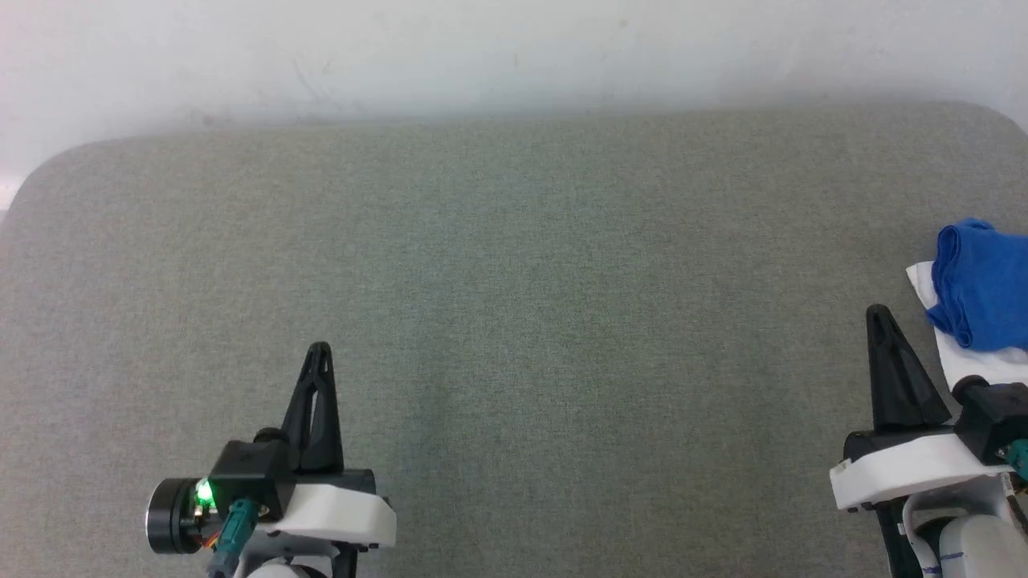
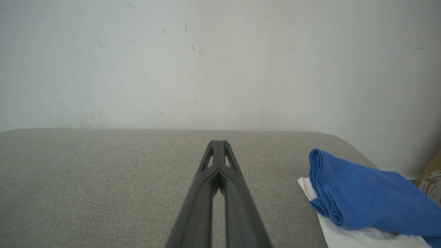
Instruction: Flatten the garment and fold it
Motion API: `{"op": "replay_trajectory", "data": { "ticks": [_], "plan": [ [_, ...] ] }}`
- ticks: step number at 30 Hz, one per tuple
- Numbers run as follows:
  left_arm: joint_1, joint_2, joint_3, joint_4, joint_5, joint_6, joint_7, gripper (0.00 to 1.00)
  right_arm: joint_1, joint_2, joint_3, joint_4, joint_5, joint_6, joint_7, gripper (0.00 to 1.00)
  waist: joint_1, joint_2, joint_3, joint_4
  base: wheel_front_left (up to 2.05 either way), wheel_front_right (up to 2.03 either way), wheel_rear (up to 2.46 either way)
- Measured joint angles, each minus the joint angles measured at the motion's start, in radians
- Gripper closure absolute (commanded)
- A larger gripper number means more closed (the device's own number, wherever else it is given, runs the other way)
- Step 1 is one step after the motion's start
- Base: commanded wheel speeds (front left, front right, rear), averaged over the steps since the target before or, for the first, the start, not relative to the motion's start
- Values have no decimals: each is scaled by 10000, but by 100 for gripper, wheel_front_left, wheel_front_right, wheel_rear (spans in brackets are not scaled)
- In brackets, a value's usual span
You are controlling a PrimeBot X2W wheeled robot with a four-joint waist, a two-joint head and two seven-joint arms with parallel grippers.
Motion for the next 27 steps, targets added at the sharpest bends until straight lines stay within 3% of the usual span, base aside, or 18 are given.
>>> {"op": "replay_trajectory", "data": {
  "ticks": [27],
  "plan": [
    [0, -291, 541, 100, 420, -596, 543, 100, 53, 0, 295, -188, -165, 0, 506, 100, 0, 0, -234, 13, 0, 0, 0]
  ]
}}
